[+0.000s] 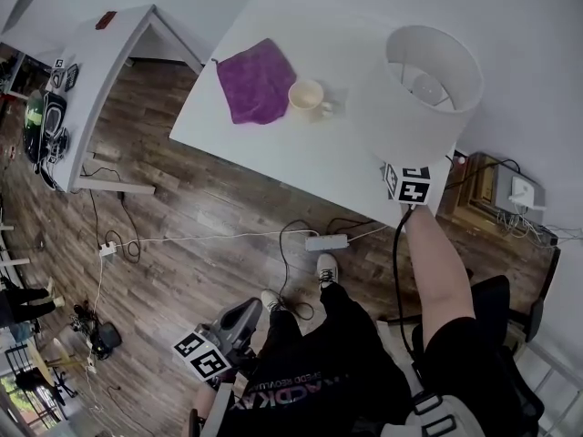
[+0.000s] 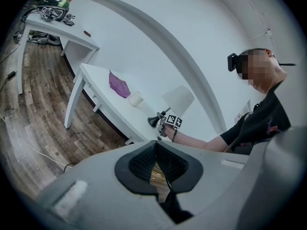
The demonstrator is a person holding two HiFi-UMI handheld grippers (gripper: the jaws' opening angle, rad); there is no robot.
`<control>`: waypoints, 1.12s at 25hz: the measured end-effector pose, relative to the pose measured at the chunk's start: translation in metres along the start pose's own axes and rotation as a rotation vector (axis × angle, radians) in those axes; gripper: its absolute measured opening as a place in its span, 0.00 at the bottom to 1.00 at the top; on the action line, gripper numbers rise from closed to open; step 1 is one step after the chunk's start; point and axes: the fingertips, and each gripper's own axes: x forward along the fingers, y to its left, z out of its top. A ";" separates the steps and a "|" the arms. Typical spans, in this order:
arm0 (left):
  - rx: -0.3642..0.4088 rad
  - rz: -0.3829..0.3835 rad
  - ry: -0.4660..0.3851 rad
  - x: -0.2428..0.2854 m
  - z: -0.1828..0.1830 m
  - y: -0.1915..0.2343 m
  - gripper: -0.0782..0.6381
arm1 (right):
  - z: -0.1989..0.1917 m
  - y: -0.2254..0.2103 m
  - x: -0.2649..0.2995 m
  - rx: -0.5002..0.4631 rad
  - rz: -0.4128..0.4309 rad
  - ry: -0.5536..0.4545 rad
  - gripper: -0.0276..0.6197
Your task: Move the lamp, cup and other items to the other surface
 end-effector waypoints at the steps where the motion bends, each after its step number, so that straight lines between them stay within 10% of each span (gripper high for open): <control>1: 0.002 -0.009 0.002 0.001 0.000 -0.001 0.11 | 0.000 -0.002 -0.004 0.007 -0.004 -0.005 0.28; 28: 0.187 -0.384 0.116 -0.082 0.015 -0.009 0.11 | 0.054 -0.009 -0.266 0.074 -0.385 -0.123 0.28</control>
